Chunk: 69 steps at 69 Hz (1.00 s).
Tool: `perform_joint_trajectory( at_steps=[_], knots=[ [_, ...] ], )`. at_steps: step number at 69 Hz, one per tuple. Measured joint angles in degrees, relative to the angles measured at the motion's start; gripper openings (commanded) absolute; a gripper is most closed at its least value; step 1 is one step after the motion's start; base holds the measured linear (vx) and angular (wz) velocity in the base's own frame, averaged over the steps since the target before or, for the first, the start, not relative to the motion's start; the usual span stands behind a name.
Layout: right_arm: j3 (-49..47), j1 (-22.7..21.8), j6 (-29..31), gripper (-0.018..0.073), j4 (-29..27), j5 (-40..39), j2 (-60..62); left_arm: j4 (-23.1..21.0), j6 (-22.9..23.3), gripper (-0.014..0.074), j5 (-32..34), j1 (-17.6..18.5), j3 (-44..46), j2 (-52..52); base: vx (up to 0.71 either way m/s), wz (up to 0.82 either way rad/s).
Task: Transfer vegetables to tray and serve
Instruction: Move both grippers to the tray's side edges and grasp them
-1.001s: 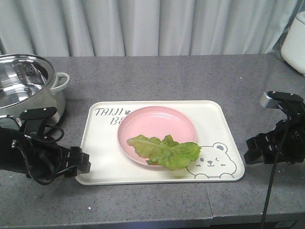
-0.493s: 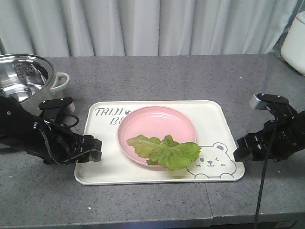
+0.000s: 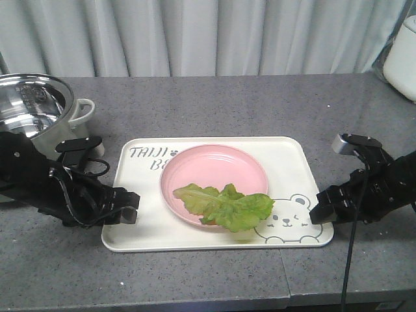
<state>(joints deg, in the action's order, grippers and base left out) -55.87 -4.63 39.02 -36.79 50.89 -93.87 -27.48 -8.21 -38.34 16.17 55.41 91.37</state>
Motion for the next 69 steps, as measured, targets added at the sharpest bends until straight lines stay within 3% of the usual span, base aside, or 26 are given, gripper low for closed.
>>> perform_joint_trajectory(
  at_steps=[13, 22, 48, 57, 69],
  knots=[
    [-0.1, 0.0, 0.2, 0.0341, -1.1, -0.1, -1.0, 0.1, -0.1, 0.0358, -0.8, 0.0, 0.0, 0.0, 0.00, 0.00],
    [-0.3, -0.1, 0.3, 0.0258, -1.3, 0.1, -1.3, 0.3, -0.1, 0.0311, -1.0, 0.0, 0.0, 0.0, 0.00, 0.00],
    [-0.3, -0.6, 0.3, 0.0024, 0.8, -1.3, -1.6, 2.6, -0.1, 0.0062, -1.4, -0.4, 0.0, 0.1, 0.00, 0.00],
    [-0.3, -0.7, -0.3, -0.0011, 0.8, -1.5, -1.6, 2.9, 0.2, -0.0006, -1.6, -0.4, 0.0, 0.1, 0.00, 0.00],
    [-0.3, -0.8, -0.8, -0.0006, 0.8, -1.5, -1.4, 2.8, 0.7, -0.0008, -1.6, -0.4, 0.0, 0.1, 0.00, 0.00]
  ],
)
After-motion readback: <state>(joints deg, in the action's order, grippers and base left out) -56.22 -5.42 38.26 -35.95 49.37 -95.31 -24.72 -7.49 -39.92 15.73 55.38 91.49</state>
